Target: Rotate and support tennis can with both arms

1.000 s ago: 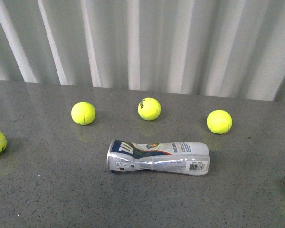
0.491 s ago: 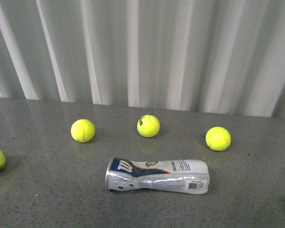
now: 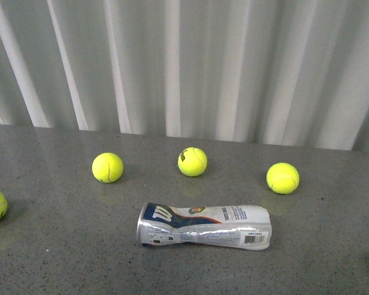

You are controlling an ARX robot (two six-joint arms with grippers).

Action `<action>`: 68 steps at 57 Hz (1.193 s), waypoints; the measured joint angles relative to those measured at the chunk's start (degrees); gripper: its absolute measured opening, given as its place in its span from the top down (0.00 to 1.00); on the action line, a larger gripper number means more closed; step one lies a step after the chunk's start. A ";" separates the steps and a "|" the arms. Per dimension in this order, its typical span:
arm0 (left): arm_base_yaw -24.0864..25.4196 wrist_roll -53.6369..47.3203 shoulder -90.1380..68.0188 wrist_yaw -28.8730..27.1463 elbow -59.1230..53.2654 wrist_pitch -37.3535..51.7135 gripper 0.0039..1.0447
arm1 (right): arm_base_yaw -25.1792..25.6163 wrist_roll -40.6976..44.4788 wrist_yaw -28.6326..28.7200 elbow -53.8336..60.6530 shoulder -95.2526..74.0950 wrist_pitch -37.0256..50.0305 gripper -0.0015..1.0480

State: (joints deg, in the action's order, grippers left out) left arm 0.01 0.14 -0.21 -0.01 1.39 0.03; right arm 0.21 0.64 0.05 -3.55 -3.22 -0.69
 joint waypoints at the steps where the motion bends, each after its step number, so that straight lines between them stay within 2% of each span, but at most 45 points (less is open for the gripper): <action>1: 0.00 0.00 0.00 0.00 0.00 0.00 0.06 | 0.00 0.00 0.00 0.07 0.04 0.02 0.97; 41: 0.00 0.00 0.00 0.00 0.00 0.00 0.06 | 0.00 0.00 -0.02 3.26 2.99 0.48 0.95; 47: 0.00 0.00 0.00 0.00 0.00 0.00 0.06 | 0.00 -0.02 0.00 3.26 2.99 0.48 0.79; 54: 0.00 0.00 0.00 0.00 0.00 0.00 0.06 | 0.00 -0.02 0.00 3.26 3.02 0.48 0.49; 64: 0.00 0.00 0.00 0.00 0.00 0.00 0.06 | 0.00 -0.02 0.00 3.26 3.02 0.48 0.22; 66: -0.72 0.79 -1.31 -2.29 0.42 -1.25 0.06 | 0.00 -0.02 0.00 3.26 3.02 0.48 0.13; 68: -1.79 2.80 -7.67 -7.45 1.90 -0.07 0.06 | 0.00 -0.07 -0.02 3.26 2.99 0.48 0.06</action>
State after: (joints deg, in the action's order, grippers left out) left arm -1.78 2.94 -7.88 -7.46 3.29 -0.03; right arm 0.21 0.58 0.03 -0.30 -0.23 -0.21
